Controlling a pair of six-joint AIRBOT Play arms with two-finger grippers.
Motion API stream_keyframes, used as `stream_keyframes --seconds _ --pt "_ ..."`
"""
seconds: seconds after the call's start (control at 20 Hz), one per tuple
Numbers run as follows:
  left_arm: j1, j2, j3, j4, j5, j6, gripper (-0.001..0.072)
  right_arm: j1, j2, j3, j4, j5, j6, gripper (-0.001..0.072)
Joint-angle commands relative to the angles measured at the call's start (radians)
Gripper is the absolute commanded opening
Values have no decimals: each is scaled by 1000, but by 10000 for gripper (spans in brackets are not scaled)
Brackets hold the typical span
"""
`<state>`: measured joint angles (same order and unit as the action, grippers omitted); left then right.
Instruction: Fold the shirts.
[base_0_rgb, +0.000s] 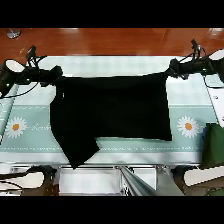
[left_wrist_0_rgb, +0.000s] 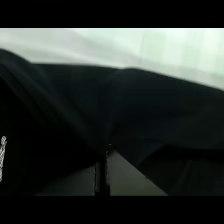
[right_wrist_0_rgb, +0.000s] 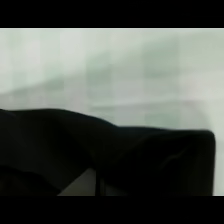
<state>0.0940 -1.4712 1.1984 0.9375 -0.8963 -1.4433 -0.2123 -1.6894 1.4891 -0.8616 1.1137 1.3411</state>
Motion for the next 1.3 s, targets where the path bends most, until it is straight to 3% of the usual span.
stream_keyframes --seconds 0.0,0.2,0.65,0.7,0.75,0.8,0.9,1.0,1.1,1.25 --pt "45 -7 17 26 -218 71 26 -37 3 1 -78 193 -26 28" --pt "47 -35 3 185 -394 95 26 -21 3 -42 -127 304 -23 29" --pt "43 -82 -11 180 -377 85 27 29 -36 -74 -222 253 36 30" --pt "43 -84 -10 180 -376 81 87 31 -39 -74 -224 240 48 185" --pt "43 -84 -10 180 -383 58 429 35 -40 -74 -221 242 53 638" --pt "43 -83 -7 185 -408 52 695 37 -37 -72 -224 254 41 627" --pt "61 -72 13 201 -491 53 705 16 -10 -69 -253 299 53 626" --pt "121 -1 6 157 -482 68 703 -29 65 -73 -268 333 96 626" --pt "203 106 -36 146 -464 69 703 -86 192 -137 -294 272 101 625" --pt "322 278 -266 146 -417 68 703 -190 425 -412 -304 102 131 624"
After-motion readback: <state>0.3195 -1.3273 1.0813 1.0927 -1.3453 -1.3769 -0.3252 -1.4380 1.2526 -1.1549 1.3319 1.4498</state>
